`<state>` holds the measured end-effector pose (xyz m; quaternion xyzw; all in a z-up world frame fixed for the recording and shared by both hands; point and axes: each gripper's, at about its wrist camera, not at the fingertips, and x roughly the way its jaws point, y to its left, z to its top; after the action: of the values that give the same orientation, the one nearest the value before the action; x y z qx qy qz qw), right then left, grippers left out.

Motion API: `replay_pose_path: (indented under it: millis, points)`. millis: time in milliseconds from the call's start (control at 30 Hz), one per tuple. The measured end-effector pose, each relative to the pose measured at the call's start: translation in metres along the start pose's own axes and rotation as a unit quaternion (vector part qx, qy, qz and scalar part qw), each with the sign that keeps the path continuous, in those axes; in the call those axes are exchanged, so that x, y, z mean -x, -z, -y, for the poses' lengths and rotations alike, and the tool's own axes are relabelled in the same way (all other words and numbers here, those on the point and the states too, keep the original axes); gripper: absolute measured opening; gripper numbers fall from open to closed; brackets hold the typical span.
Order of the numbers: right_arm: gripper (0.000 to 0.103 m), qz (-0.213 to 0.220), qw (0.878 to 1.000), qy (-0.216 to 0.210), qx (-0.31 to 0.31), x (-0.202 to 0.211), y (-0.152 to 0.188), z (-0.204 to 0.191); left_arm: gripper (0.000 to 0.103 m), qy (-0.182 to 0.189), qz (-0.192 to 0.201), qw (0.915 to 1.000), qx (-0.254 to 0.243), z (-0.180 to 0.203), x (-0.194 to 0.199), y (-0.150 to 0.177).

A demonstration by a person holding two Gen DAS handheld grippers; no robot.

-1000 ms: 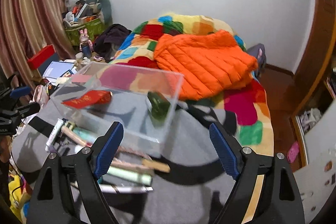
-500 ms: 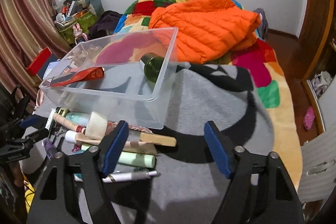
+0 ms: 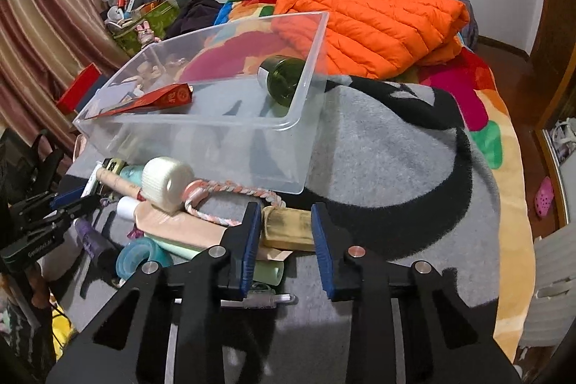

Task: Organize objects
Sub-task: 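Grasp the white toothpaste tube with the left tool while the right tool grasps a small beige bar, then lower the toothpaste tube and beige bar into the clear box and release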

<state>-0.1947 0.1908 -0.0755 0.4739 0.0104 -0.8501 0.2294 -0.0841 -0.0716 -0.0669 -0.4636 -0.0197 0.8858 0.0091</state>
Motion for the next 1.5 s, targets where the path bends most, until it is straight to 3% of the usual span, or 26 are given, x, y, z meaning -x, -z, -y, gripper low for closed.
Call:
replay_pose_path:
  millis: [67, 233, 467, 633, 800, 1033, 1067, 1233, 1500]
  points:
    - [0.024, 0.002, 1.0, 0.004, 0.007, 0.003, 0.003, -0.001, 0.016, -0.001, 0.001, 1.0, 0.0, -0.001, 0.002, 0.002]
    - [0.024, 0.0, 1.0, 0.015, 0.023, 0.009, 0.013, -0.003, 0.016, -0.002, 0.004, 1.0, 0.003, -0.006, 0.007, 0.006]
    - [0.026, 0.025, 0.997, 0.06, 0.048, 0.028, 0.02, -0.003, 0.016, -0.002, 0.02, 0.9997, 0.013, -0.011, 0.019, 0.007]
    - [0.047, 0.045, 0.996, 0.066, 0.041, 0.037, 0.011, 0.004, 0.016, 0.007, 0.047, 0.9986, 0.023, -0.013, 0.036, -0.001]
    - [0.048, 0.019, 0.999, 0.033, 0.018, 0.022, 0.001, 0.012, 0.016, 0.009, 0.071, 0.9972, 0.019, -0.009, 0.05, -0.012]
    - [0.048, -0.027, 0.999, 0.034, 0.023, -0.007, 0.008, 0.009, 0.016, 0.009, 0.092, 0.9956, 0.014, -0.002, 0.054, -0.032]
    - [0.047, -0.026, 0.999, 0.035, 0.02, -0.009, 0.009, 0.01, 0.016, 0.01, 0.096, 0.9953, 0.012, -0.001, 0.054, -0.036]
    - [0.023, -0.02, 0.999, 0.026, 0.004, -0.006, 0.01, 0.018, 0.016, 0.012, 0.108, 0.9941, 0.006, 0.003, 0.052, -0.051]
    - [0.022, 0.028, 0.999, 0.026, 0.002, 0.023, 0.002, 0.016, 0.016, 0.026, 0.099, 0.9947, 0.004, 0.005, 0.039, -0.076]
